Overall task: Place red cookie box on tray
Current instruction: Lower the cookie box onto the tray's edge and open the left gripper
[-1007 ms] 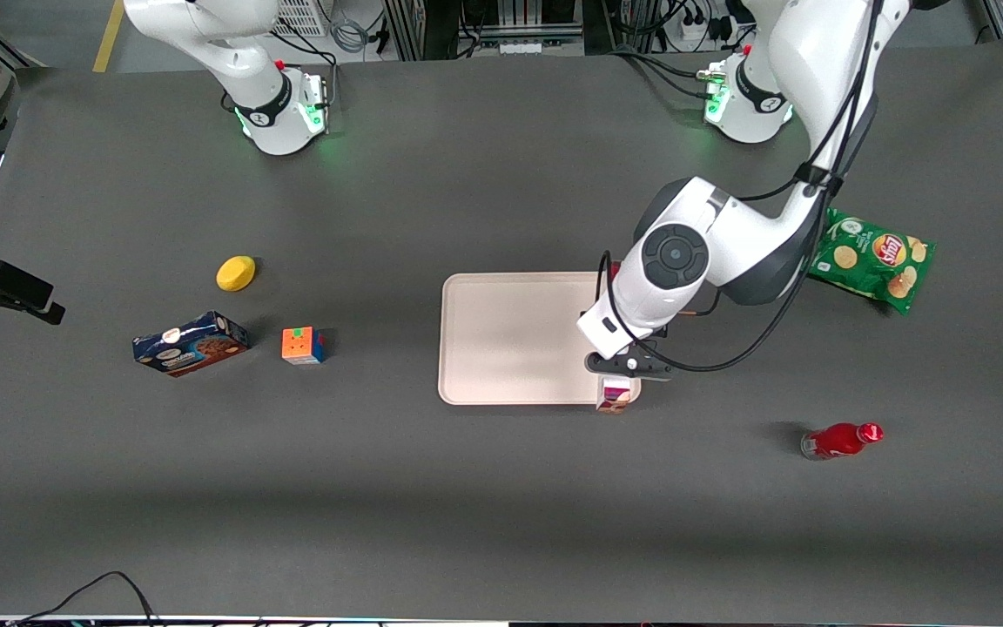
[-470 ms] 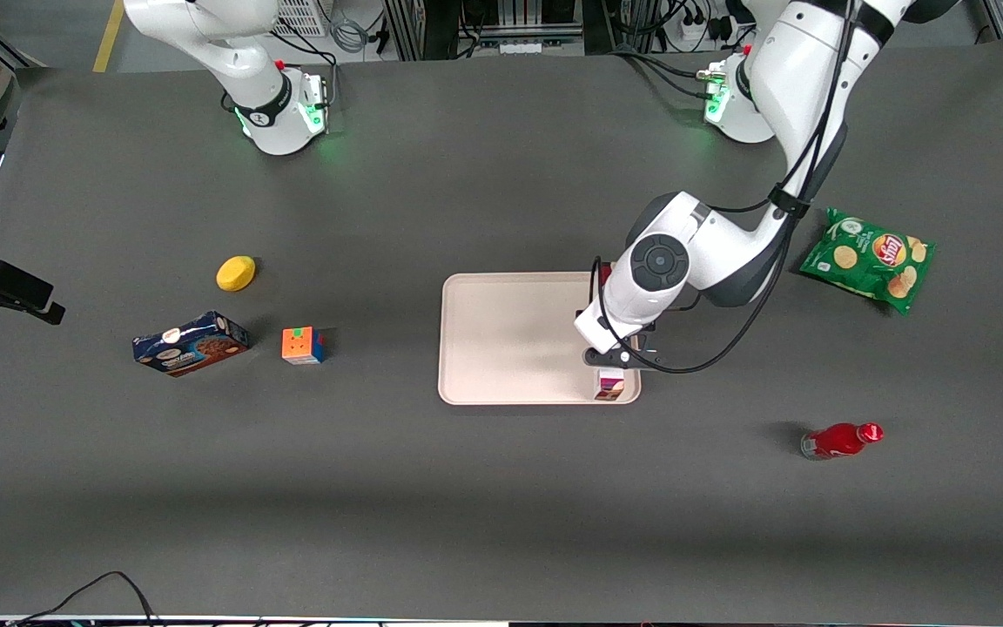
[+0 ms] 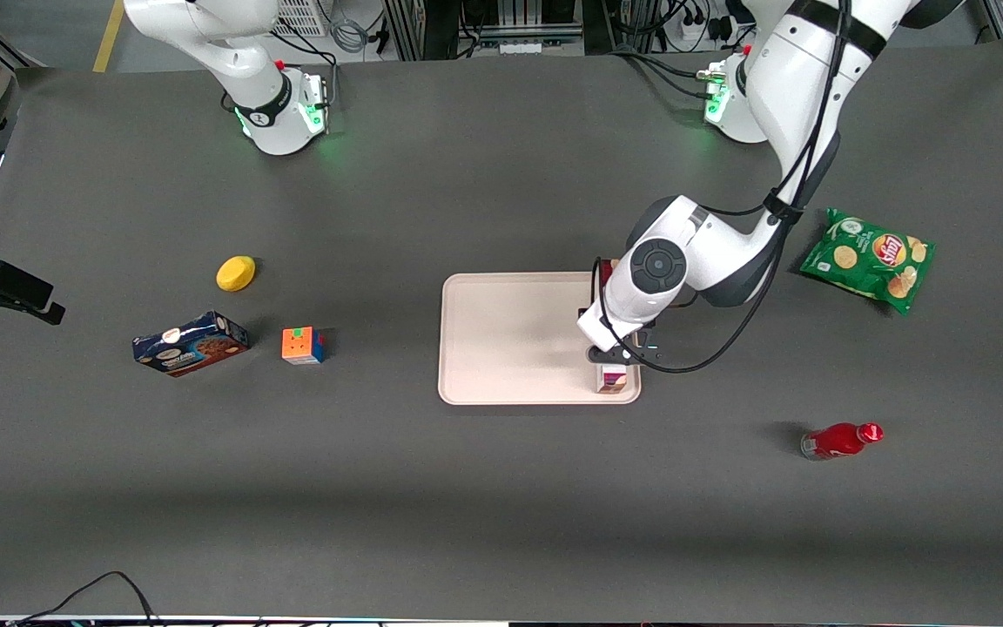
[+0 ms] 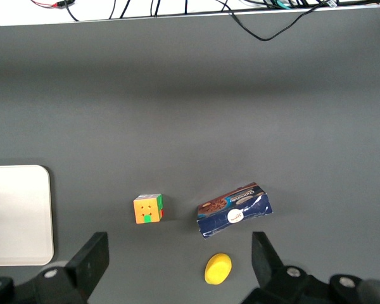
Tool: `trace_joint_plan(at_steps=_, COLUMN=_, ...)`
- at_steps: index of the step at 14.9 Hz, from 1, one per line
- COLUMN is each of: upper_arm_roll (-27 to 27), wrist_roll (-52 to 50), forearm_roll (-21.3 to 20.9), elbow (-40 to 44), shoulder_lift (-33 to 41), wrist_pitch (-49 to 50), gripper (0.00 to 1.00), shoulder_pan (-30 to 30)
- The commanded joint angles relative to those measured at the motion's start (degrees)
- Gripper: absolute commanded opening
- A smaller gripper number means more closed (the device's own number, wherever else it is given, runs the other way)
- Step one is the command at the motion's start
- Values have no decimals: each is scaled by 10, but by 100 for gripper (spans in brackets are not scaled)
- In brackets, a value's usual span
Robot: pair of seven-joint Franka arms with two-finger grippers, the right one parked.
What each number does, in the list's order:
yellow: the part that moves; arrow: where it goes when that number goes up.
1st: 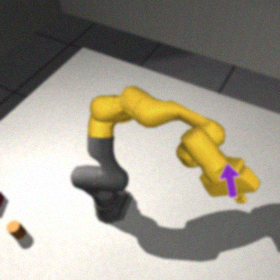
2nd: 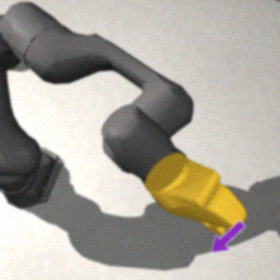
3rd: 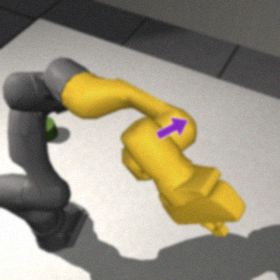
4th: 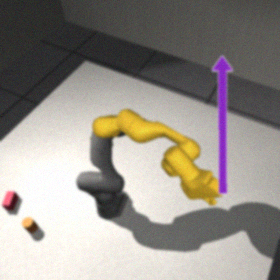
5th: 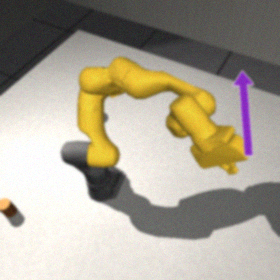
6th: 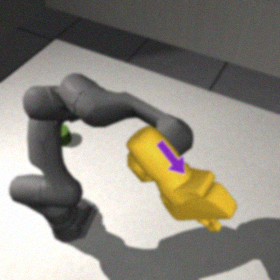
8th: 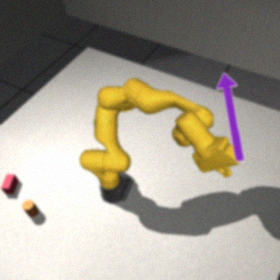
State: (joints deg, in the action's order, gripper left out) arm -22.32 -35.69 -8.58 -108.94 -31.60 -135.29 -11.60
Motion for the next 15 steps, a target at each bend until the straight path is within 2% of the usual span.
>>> trace_joint_plan(at_steps=1, upper_arm_roll=5, wrist_roll=-16, forearm_roll=-24, elbow=-5, shoulder_lift=9, wrist_pitch=-7, gripper=0, shoulder_pan=-4)
trace_joint_plan(at_steps=11, upper_arm_roll=11, wrist_roll=-17, forearm_roll=-25, elbow=-6, shoulder_lift=4, wrist_pitch=-16, gripper=0, shoulder_pan=-4)
trace_joint_plan(at_steps=12, upper_arm_roll=11, wrist_roll=-17, forearm_roll=-25, elbow=-6, shoulder_lift=4, wrist_pitch=-16, gripper=9, shoulder_pan=-4)
trace_joint_plan(at_steps=14, upper_arm_roll=11, wrist_roll=-17, forearm_roll=-25, elbow=-7, shoulder_lift=4, wrist_pitch=-27, gripper=43, shoulder_pan=-4)
trace_joint_plan(at_steps=15, upper_arm_roll=11, wrist_roll=-17, forearm_roll=-25, elbow=-7, shoulder_lift=4, wrist_pitch=-32, gripper=50, shoulder_pan=-4)
